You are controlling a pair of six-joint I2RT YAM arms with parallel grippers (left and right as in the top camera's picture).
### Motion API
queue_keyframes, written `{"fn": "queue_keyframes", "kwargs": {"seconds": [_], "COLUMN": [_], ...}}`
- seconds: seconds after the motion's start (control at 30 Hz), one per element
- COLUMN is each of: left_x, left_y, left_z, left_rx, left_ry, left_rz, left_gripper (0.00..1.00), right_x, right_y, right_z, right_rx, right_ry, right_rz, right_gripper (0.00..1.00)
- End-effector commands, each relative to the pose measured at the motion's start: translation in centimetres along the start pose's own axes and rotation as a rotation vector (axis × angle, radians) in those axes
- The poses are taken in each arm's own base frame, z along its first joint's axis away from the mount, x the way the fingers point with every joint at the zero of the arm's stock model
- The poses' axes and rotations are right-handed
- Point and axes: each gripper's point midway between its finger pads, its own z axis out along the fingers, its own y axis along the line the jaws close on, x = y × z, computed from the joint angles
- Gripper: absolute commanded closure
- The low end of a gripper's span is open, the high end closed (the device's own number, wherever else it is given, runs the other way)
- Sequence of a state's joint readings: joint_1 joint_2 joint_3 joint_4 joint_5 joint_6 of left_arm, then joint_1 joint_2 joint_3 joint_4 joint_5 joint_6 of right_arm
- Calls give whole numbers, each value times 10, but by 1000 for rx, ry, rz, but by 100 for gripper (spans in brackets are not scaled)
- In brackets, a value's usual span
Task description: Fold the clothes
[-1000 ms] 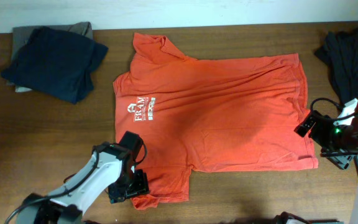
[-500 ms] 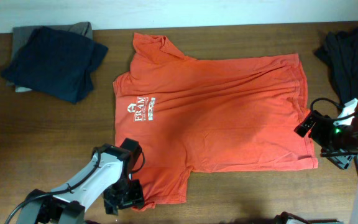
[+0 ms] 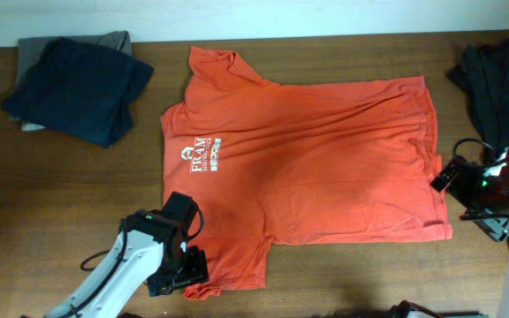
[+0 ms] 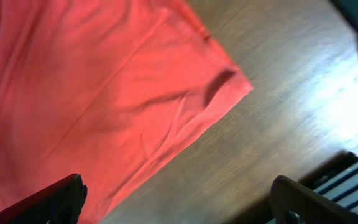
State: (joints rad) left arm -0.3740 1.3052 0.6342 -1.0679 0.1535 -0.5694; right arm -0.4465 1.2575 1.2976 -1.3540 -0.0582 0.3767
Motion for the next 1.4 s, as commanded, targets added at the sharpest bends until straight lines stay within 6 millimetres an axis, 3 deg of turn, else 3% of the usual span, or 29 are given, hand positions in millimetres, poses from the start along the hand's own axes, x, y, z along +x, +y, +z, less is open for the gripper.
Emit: {"fn": "queue_keyframes", "kwargs": {"seconds": [0.0,0.37,0.63,0.9,1.37], "left_x": [-3,-13,-11,-11,-12], "left_y": [-5,-15,-13,-12,-8], "left_z": [-2,-1,2,3,23], "left_rx": [15,59,48,39,-16], "left_ry": [-12,-48,-29,-22,52], "left_rz": [10,19,11,-21,-37], "left_gripper": [18,18,25,24,25], "right_x": [-8,-1,13,16,8], "right_y": [-15,-27,-59,-63,-62], "right_z": [10,78,114,122,127], "right_rx": [91,174,182,179,165], "right_ry": [-2,131,181,178,142], "right_rz": [90,177,327,343,342], "right_gripper": [1,1,1,1,1]}}
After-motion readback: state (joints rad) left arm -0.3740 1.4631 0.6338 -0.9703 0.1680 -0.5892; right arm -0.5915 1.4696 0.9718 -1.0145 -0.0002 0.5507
